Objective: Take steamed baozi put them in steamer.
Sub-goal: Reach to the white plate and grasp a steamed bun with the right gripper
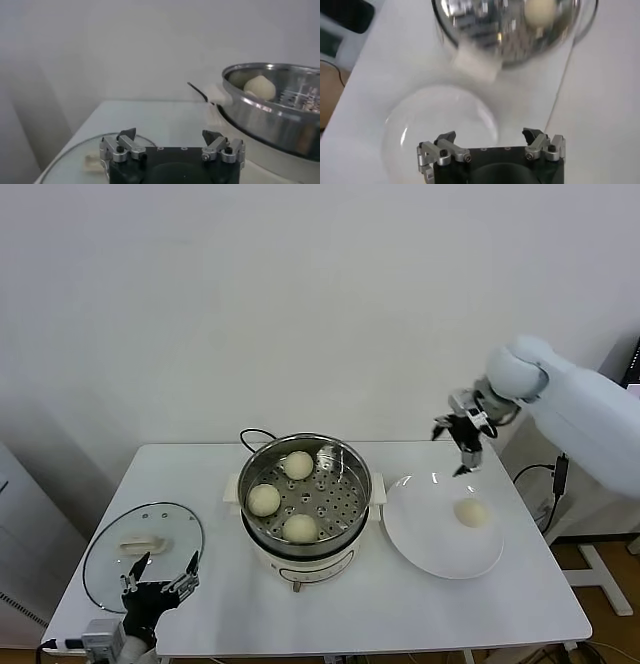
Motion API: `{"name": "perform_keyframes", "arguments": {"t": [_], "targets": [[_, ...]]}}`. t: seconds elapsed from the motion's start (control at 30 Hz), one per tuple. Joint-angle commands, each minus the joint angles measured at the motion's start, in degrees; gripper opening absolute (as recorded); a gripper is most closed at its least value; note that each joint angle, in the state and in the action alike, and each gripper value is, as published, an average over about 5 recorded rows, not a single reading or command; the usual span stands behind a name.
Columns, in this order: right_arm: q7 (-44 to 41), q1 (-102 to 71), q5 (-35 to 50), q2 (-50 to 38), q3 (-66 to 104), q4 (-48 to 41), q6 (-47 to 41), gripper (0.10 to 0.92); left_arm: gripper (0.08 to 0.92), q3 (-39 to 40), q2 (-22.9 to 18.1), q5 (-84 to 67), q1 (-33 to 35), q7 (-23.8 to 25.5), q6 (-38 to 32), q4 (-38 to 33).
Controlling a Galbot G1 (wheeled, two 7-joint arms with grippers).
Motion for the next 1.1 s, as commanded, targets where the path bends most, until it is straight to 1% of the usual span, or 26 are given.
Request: {"name": "perform_keyframes", "arguments": {"t": [0.03,0.17,0.37,0.57,0.8,1.1], "targets": [[2.69,-18.30,-14.34,3.49,18.26,-11.01,2.24,0.823,0.823,0.09,0.89,-0.16,-0.44,0.39,0.12,2.32],[3.06,-19.06,-15.57,6.54,19.19,-13.88,3.24,0.823,0.823,-0.05,1.07,0.18,-0.27,0.53,0.16,2.80],[2.11,-20.51,-19.56,8.12,20.61,-15.04,4.02,0.823,0.823,-0.14,1.51,0.31,-0.05,0.71,0.21,2.97],[6.16,-22.62,-22.93,9.93,24.64,-18.42,4.07,0.823,0.823,0.14,1.49,0.62,-0.18,0.60,0.18,3.13],[7.37,-22.87,-22.79,10.94,25.61,-20.64,4.20,0.823,0.823,-0.13,1.54,0.77,-0.14,0.61,0.25,3.20],[4.98,-22.90,-22.99,10.72,25.51,-20.01,4.08,0.823,0.823,-0.25,1.63,0.86,-0.22,0.69,0.51,3.53]]}}
